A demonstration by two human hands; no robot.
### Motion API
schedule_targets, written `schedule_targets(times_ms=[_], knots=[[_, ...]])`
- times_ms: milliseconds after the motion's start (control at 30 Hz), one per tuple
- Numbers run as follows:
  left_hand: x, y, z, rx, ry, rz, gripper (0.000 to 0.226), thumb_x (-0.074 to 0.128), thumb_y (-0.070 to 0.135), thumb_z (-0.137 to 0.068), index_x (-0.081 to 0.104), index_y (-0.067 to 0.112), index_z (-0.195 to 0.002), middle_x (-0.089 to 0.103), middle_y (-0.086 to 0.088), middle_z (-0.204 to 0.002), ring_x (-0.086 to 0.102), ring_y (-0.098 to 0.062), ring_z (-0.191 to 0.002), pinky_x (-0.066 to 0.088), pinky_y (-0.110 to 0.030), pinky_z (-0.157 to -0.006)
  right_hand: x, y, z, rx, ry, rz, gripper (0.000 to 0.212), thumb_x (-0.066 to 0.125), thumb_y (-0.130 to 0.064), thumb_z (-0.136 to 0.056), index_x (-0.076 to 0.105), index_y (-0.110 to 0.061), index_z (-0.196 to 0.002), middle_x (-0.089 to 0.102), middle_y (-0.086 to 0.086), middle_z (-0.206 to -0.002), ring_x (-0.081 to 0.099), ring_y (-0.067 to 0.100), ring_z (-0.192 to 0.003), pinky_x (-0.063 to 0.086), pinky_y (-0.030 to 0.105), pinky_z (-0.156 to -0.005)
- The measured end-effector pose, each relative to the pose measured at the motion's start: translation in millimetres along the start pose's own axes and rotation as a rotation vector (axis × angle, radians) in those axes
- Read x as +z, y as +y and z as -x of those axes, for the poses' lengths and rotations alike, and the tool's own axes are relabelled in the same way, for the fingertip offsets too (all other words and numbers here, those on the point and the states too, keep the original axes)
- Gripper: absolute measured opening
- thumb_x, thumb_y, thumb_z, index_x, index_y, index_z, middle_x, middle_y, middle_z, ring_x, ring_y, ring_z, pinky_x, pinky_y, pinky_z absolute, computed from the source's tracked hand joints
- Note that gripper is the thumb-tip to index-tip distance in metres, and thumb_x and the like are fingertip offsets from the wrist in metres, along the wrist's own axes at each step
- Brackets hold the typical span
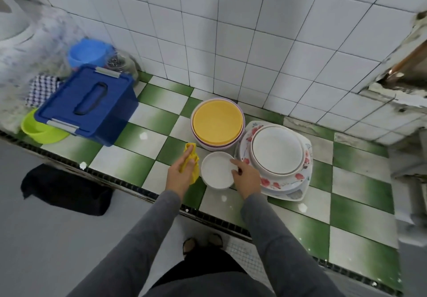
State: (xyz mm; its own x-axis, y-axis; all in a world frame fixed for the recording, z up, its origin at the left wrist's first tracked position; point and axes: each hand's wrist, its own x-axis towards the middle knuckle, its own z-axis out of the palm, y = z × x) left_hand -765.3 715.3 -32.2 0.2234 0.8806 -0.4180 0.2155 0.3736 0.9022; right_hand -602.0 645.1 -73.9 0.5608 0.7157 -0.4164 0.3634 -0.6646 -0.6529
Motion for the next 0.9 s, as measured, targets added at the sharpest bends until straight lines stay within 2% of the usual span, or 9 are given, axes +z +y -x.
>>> schedule_targets(times_ms=[167, 300, 467, 667, 900], knots=[[4, -5, -5, 0.010, 0.020, -0.008, 0.040, 0.052, 0.018, -0.103, 0.052, 0.027, -0.142, 0.046, 0.006, -0.128, 0.046, -0.015, -0.117, 0.040, -0.041, -0.112, 1, -1, -5, -0.003, 0.010, 0.031, 0.041, 0.052, -0.006, -0.100, 0.060, -0.019, -0.138, 0.058, 0.012, -0.140, 0.054, 0.028, -0.126, 0.037, 0.032, -0.112], [5, -9, -4, 0.009, 0.050, 0.025, 0.041, 0.051, 0.018, -0.103, 0.050, 0.027, -0.143, 0.046, 0.006, -0.129, 0.046, -0.015, -0.118, 0.040, -0.043, -0.112, 2, 1, -6, -0.007, 0.013, 0.045, 0.041, 0.052, -0.004, -0.099, 0.060, -0.018, -0.138, 0.058, 0.012, -0.140, 0.053, 0.029, -0.128, 0.037, 0.034, -0.116], [1, -15, -5, 0.017, 0.058, 0.056, 0.040, 0.053, 0.018, -0.102, 0.051, 0.037, -0.138, 0.049, -0.003, -0.144, 0.049, -0.016, -0.122, 0.041, -0.042, -0.111, 1, -2, -8, -0.057, 0.015, 0.122, 0.042, 0.051, -0.002, -0.099, 0.062, -0.017, -0.136, 0.062, 0.015, -0.128, 0.059, 0.029, -0.114, 0.039, 0.028, -0.107], [-3, -15, -11, 0.020, 0.038, 0.054, 0.040, 0.054, 0.019, -0.102, 0.051, 0.043, -0.133, 0.047, -0.006, -0.149, 0.048, -0.022, -0.129, 0.041, -0.049, -0.112, 3, -6, -4, -0.043, 0.043, 0.099, 0.042, 0.052, -0.001, -0.098, 0.062, -0.017, -0.135, 0.062, 0.015, -0.128, 0.059, 0.029, -0.115, 0.042, 0.032, -0.109], [-8, -14, -17, 0.049, -0.026, 0.006, 0.040, 0.054, 0.014, -0.101, 0.052, 0.041, -0.131, 0.049, -0.005, -0.144, 0.048, -0.020, -0.126, 0.040, -0.047, -0.113, -3, -13, -4, -0.063, 0.050, 0.080, 0.041, 0.050, 0.001, -0.098, 0.063, -0.013, -0.134, 0.062, 0.014, -0.135, 0.055, 0.028, -0.123, 0.036, 0.029, -0.110]])
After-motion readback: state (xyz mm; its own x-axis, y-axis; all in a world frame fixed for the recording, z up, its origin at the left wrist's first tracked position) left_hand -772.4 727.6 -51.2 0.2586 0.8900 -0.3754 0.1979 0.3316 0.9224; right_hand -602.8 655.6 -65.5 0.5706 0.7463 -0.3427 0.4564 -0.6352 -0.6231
